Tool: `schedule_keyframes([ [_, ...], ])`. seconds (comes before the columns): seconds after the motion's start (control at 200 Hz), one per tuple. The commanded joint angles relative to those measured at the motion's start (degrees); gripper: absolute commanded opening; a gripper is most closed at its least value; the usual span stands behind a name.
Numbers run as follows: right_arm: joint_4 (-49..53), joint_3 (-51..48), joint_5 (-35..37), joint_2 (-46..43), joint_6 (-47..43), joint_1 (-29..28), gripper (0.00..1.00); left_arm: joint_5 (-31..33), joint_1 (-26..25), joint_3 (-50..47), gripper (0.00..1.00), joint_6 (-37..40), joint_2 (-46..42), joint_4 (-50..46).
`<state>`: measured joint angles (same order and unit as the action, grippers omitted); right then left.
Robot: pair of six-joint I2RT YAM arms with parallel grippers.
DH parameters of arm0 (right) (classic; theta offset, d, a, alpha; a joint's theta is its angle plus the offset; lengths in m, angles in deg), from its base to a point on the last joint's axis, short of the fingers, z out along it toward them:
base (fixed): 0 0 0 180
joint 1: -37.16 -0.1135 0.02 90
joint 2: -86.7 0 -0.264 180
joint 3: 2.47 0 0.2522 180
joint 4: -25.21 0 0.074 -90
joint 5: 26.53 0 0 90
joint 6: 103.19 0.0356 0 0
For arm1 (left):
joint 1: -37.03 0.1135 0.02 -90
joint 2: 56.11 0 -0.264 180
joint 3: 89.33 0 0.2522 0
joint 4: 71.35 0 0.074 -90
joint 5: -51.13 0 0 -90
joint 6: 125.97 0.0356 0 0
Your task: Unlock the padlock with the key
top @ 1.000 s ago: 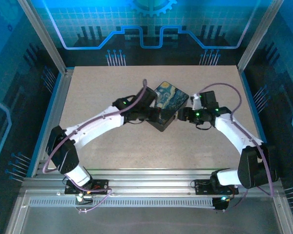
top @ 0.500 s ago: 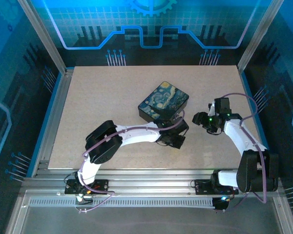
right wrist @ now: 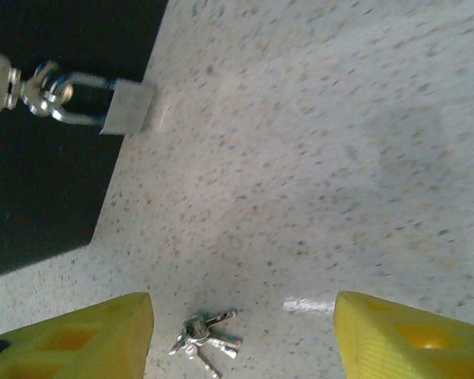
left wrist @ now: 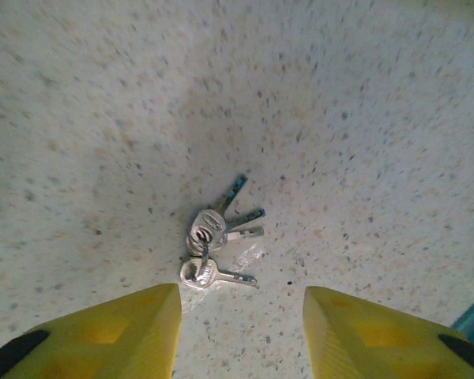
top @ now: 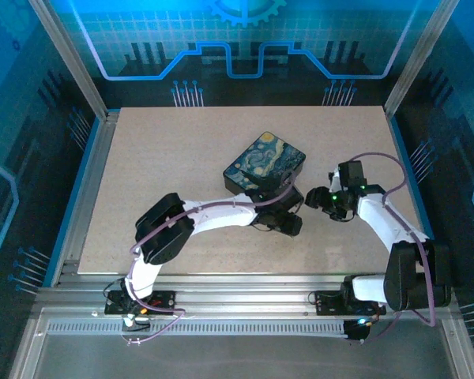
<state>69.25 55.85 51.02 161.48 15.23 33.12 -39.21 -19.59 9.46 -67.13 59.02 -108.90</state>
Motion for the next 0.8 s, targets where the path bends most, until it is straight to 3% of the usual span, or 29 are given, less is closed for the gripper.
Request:
schedule_keyframes([
  [0.0,2.66,0.21,-0.44,-1.48,-0.56,-3.36,0.62,-3.13,3.2,-1.93,0.49,0.63,-7.93,-0.99],
  [0.22,2.29,-2.29,-1.17,-1.51,0.48,-11.1,0.48,-2.49,8.72,-9.04,0.49,2.75,-16.73,-3.06],
  [0.41,1.8,-4.16,1.46,0.13,2.18,-16.25,0.46,-1.98,12.59,-16.68,0.49,1.95,-21.76,-1.84],
  [0.61,-1.26,-5.74,0.24,1.55,5.34,-18.52,0.44,-1.51,13.48,-20.23,0.49,1.55,-23.38,-1.08],
  [0.795,-3.6,-6.71,1.97,2.26,14.64,-20.63,0.46,-1.66,13.48,-20.74,0.49,1.47,-23.2,-0.38],
])
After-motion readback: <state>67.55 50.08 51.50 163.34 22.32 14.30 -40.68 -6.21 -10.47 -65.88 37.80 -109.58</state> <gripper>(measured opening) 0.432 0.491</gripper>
